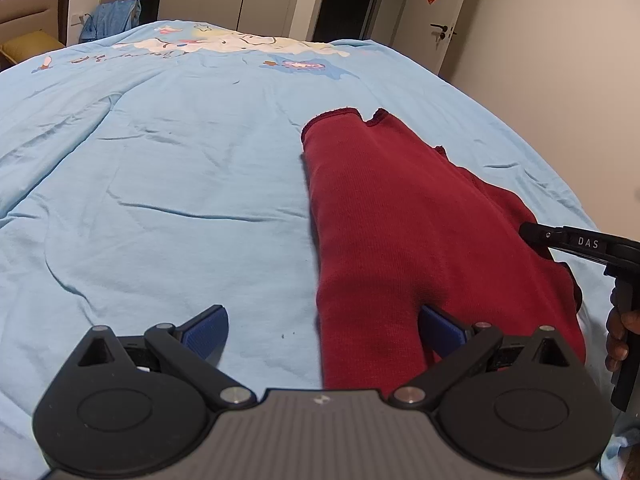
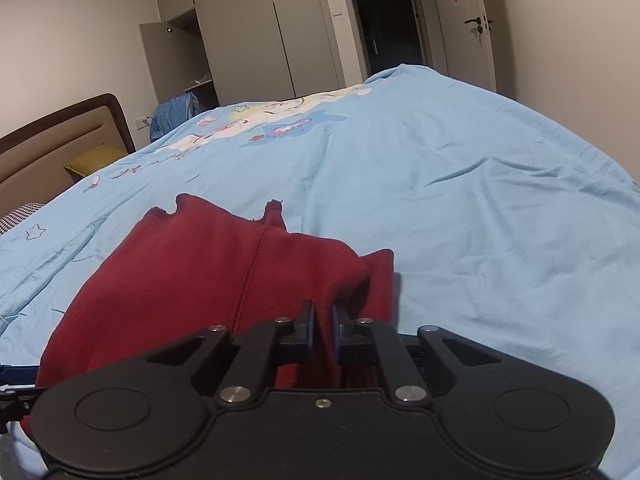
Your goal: Fold small clothes
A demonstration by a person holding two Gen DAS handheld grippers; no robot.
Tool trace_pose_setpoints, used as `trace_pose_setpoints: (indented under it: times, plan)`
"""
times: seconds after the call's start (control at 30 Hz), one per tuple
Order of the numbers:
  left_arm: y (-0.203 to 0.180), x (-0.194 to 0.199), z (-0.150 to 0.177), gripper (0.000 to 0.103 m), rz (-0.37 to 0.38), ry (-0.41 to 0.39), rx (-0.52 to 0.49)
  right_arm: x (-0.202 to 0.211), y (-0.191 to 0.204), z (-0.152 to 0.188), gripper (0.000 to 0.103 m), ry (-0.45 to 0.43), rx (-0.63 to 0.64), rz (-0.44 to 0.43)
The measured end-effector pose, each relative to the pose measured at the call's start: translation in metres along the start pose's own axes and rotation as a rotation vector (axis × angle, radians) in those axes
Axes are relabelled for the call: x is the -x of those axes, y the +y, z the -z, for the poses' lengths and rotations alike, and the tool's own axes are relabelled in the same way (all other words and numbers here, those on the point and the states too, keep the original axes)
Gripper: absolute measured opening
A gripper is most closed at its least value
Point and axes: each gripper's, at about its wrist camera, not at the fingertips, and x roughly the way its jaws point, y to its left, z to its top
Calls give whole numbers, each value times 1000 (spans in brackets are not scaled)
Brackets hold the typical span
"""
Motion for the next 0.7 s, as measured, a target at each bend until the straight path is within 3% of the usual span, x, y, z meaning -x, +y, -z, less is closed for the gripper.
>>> trace_pose_setpoints:
  times: [0.27, 0.47, 0.57, 0.7]
  plan:
    - [-25, -19, -11, 103, 82, 37, -88, 11, 4, -15, 4, -49, 59, 60]
    - [-40, -34, -9, 103, 98, 54, -131, -8, -5, -1, 5, 14, 67, 94]
    - [-43, -34, -9, 103, 95, 52, -134, -6, -4, 3, 12, 6, 49, 98]
    - [-39, -33, -9, 103, 102, 52, -124, 11, 1, 4, 34, -18, 50, 93]
